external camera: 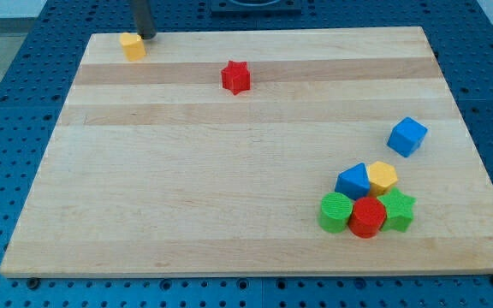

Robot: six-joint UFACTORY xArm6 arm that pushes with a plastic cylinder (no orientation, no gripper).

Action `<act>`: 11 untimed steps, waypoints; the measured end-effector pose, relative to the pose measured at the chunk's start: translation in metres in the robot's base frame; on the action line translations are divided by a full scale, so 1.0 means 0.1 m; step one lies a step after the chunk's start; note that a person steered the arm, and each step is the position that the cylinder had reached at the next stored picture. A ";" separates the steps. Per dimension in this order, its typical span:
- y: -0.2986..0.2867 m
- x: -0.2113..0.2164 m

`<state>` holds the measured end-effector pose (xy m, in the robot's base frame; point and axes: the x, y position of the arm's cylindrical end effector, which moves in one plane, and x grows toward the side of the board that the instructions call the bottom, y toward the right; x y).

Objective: Move the heart horizontally left to the red star

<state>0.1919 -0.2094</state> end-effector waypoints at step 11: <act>0.36 1.27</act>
